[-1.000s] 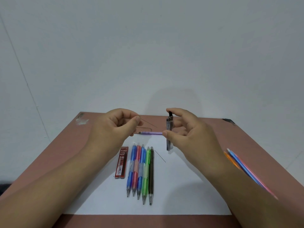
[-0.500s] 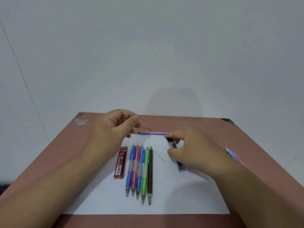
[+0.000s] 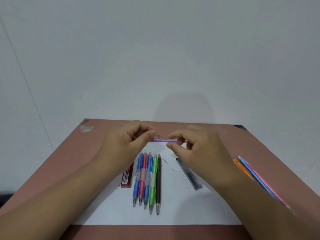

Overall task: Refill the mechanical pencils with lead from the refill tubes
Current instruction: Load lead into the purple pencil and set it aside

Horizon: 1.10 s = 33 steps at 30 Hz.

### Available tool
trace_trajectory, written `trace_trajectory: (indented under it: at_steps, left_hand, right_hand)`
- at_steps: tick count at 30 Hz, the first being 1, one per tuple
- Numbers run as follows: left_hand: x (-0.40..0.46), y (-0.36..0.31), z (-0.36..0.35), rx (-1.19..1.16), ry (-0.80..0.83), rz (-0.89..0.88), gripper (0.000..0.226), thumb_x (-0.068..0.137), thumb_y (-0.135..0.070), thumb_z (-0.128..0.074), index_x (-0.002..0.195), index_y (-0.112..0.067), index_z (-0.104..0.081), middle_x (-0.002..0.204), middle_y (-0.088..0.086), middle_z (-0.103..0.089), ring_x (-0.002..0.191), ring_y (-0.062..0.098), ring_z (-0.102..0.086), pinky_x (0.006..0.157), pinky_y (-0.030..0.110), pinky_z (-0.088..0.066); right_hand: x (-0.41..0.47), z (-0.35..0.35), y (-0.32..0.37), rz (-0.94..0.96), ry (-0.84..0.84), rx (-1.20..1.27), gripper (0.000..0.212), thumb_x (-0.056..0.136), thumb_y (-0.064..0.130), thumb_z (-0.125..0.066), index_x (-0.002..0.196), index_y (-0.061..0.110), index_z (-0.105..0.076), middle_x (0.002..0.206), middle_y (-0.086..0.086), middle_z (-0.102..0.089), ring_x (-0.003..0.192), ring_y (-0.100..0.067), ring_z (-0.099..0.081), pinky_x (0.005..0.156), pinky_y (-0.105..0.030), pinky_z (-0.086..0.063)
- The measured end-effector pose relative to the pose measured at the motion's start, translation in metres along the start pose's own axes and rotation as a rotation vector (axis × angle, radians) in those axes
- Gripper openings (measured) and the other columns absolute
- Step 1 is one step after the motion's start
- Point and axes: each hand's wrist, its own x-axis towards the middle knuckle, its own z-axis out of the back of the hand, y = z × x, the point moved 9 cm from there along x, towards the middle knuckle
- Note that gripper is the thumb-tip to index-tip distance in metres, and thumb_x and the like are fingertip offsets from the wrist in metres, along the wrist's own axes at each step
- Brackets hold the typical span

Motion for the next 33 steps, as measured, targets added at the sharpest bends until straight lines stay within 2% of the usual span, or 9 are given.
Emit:
trace_trajectory:
  at_steps: [7, 9, 11, 16, 19, 22, 24, 28, 33]
  left_hand:
    - [-0.004, -0.023, -0.004, 0.181, -0.014, -0.201, 0.011, 0.092, -0.038, -0.062, 0.086, -0.048, -0.062, 0.09, -0.028, -0.066, 0.082, 0.001, -0.063, 0.065, 0.008, -0.046]
    - [-0.004, -0.026, -0.006, 0.185, -0.014, -0.233, 0.004, 0.089, -0.047, -0.058, 0.088, -0.05, -0.061, 0.095, -0.029, -0.065, 0.086, 0.001, -0.062, 0.068, 0.007, -0.046]
    - [-0.003, -0.025, -0.006, 0.157, -0.019, -0.243, 0.015, 0.083, -0.06, -0.052, 0.095, -0.053, -0.058, 0.098, -0.03, -0.065, 0.09, 0.0, -0.062, 0.072, 0.007, -0.046]
    - [0.003, -0.016, 0.0, 0.055, -0.026, -0.166, 0.031, 0.093, -0.062, -0.051, 0.113, -0.042, -0.064, 0.099, -0.026, -0.068, 0.095, -0.003, -0.064, 0.074, 0.011, -0.048]
    - [0.015, -0.011, -0.001, 0.207, 0.0, -0.054, 0.004, 0.096, -0.044, -0.059, 0.098, -0.044, -0.062, 0.089, -0.025, -0.067, 0.087, -0.005, -0.062, 0.063, 0.009, -0.044]
    - [0.027, -0.006, -0.018, 0.427, 0.158, 0.049, 0.005, 0.097, -0.042, -0.06, 0.099, -0.043, -0.056, 0.087, -0.028, -0.057, 0.082, -0.006, -0.056, 0.06, 0.011, -0.035]
    - [0.036, -0.006, -0.026, 0.507, 0.19, 0.034, 0.015, 0.097, -0.039, -0.062, 0.111, -0.041, -0.058, 0.099, -0.026, -0.059, 0.085, -0.006, -0.054, 0.066, 0.01, -0.038]
    - [0.059, 0.0, -0.048, 0.693, 0.252, -0.054, 0.041, 0.095, -0.043, -0.062, 0.135, -0.033, -0.059, 0.134, -0.008, -0.061, 0.118, 0.012, -0.054, 0.102, 0.034, -0.046]
    - [0.071, 0.018, -0.075, 0.862, 0.359, -0.105, 0.029, 0.097, -0.044, -0.053, 0.123, -0.044, -0.067, 0.126, -0.017, -0.062, 0.115, 0.009, -0.046, 0.099, 0.035, -0.047]
  right_hand:
    - [-0.001, -0.002, 0.008, 0.059, -0.083, 0.044, 0.004, 0.092, 0.032, -0.071, 0.092, 0.032, -0.075, 0.082, 0.019, -0.064, 0.072, -0.009, -0.06, 0.065, -0.025, -0.05]
    - [-0.002, -0.003, 0.009, 0.044, -0.093, 0.062, 0.006, 0.091, 0.028, -0.071, 0.089, 0.032, -0.074, 0.08, 0.019, -0.064, 0.073, -0.009, -0.06, 0.065, -0.023, -0.049]
    - [-0.002, -0.004, 0.009, 0.029, -0.103, 0.098, 0.008, 0.09, 0.025, -0.071, 0.086, 0.031, -0.074, 0.079, 0.018, -0.064, 0.073, -0.009, -0.06, 0.065, -0.023, -0.049]
    - [-0.002, -0.001, -0.007, -0.09, -0.104, 0.2, 0.008, 0.089, 0.024, -0.073, 0.084, 0.03, -0.075, 0.079, 0.02, -0.067, 0.078, -0.005, -0.063, 0.065, -0.017, -0.05]
    - [-0.003, 0.002, -0.022, -0.19, -0.124, 0.314, 0.01, 0.088, 0.022, -0.074, 0.082, 0.03, -0.076, 0.076, 0.024, -0.067, 0.072, -0.002, -0.063, 0.061, -0.014, -0.049]
    - [-0.003, 0.002, -0.033, -0.261, -0.116, 0.371, 0.009, 0.089, 0.026, -0.073, 0.084, 0.033, -0.075, 0.075, 0.023, -0.069, 0.073, 0.0, -0.065, 0.066, -0.022, -0.057]
    - [-0.002, 0.002, -0.039, -0.303, -0.125, 0.42, 0.007, 0.09, 0.029, -0.072, 0.086, 0.033, -0.075, 0.076, 0.019, -0.071, 0.074, -0.002, -0.068, 0.071, -0.033, -0.061]
    - [-0.002, 0.007, -0.049, -0.362, -0.182, 0.484, 0.009, 0.09, 0.03, -0.073, 0.083, 0.036, -0.074, 0.075, 0.018, -0.072, 0.073, -0.004, -0.069, 0.074, -0.042, -0.062]
    - [-0.003, 0.01, -0.058, -0.404, -0.21, 0.557, 0.009, 0.089, 0.03, -0.073, 0.083, 0.036, -0.075, 0.08, 0.017, -0.073, 0.079, -0.005, -0.07, 0.078, -0.043, -0.062]
